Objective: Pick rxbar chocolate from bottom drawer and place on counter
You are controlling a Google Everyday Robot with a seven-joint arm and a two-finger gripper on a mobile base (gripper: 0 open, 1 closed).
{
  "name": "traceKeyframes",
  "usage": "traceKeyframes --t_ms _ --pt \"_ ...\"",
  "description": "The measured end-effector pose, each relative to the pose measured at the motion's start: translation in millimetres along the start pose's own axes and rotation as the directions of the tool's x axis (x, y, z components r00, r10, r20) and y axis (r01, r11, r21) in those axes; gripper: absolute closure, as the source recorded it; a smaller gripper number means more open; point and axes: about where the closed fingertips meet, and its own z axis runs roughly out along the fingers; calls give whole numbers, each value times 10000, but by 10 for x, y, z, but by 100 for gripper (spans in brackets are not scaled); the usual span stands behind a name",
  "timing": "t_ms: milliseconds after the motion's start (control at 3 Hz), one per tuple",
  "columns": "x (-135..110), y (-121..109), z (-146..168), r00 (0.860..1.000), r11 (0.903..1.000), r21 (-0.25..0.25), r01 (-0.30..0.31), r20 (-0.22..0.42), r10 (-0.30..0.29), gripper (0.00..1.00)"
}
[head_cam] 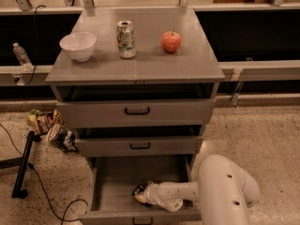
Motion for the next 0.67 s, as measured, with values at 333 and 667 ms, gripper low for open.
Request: traceKeyframes --t_ms 333,667 --pt "-22 2 -27 10000 10000 -1 3 -1 -3 83" --pt "-24 2 -29 10000 10000 -1 3 0 -3 100"
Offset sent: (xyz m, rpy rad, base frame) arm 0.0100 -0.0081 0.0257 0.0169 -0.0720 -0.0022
